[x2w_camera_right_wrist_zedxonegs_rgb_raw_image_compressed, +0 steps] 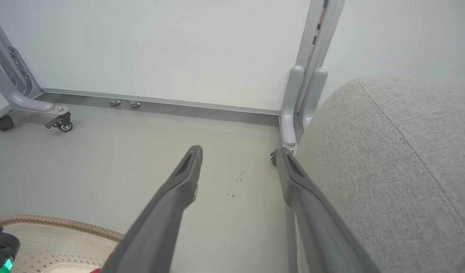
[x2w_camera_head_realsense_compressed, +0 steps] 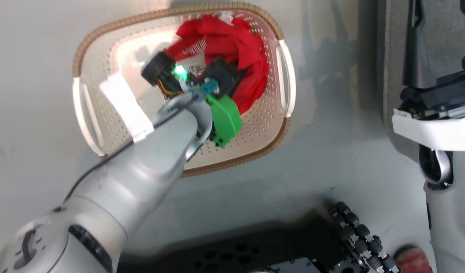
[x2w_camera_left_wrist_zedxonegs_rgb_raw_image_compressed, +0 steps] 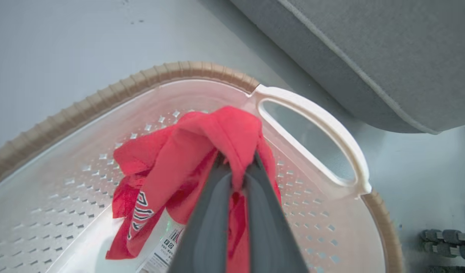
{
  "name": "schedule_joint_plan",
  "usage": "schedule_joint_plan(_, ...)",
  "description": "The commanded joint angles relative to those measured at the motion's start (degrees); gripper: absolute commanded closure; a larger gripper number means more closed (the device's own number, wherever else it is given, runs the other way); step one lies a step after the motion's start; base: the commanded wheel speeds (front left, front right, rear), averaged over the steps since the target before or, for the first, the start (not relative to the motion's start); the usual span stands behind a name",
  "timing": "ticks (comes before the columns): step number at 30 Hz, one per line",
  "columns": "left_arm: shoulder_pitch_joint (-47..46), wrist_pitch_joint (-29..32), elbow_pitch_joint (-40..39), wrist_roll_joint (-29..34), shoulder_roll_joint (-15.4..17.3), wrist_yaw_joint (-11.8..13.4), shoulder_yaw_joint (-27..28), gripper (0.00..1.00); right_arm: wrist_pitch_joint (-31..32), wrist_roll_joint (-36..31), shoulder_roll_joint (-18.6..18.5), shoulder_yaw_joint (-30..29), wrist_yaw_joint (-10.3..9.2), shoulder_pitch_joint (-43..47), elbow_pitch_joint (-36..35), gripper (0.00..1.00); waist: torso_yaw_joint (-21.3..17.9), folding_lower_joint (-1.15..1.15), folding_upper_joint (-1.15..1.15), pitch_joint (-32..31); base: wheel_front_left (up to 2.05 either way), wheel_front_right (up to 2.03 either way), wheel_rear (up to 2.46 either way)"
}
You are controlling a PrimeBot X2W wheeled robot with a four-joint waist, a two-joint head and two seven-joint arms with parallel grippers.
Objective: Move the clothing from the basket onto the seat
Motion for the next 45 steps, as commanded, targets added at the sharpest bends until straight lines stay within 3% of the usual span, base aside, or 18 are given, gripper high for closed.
schedule_joint_plan(1, 1.9, -0.2, -1.6, 1.4, 0.7, 0.4, 1.2, 1.0, 0.0, 0.4, 0.2, -0.2, -0.1, 1.4, 0.4, 0.0, 1.5, 0.0, 0.0, -6.7, 0.0, 0.0, 0.0)
schedule_joint_plan(16, 25.5, -0.2, -20.7, 13.2, 1.7, 1.8, 18.6, 1.0, 0.0, 2.2, 1.9, -0.1, -0.1, 13.5, 5.4, 0.0, 4.2, 0.0, 0.0, -31.9, 0.0, 0.0, 0.0)
schedule_joint_plan(28, 39.7, -0.2, -31.9, 18.7, 1.1, 2.5, 30.1, 1.0, 0.0, 3.5, 2.8, 3.7, -0.1, 24.3, 10.6, 0.0, 4.4, 0.0, 0.0, -49.7, 0.0, 0.0, 0.0)
schedule_joint_plan(34, 44.5, -0.2, -37.0, 20.3, 0.9, 3.0, 34.4, 1.0, 0.0, 4.0, 3.0, 6.4, -0.1, 28.4, 12.1, 0.0, 3.7, 0.0, 0.0, -55.6, 0.0, 0.0, 0.0)
schedule_joint_plan(45, 47.5, -0.2, -42.5, 22.9, 0.4, 1.7, 36.6, 1.0, 0.0, 4.8, 2.3, 9.3, -0.1, 32.0, 11.7, 0.0, 3.9, 0.0, 0.0, -59.1, 0.0, 0.0, 0.0)
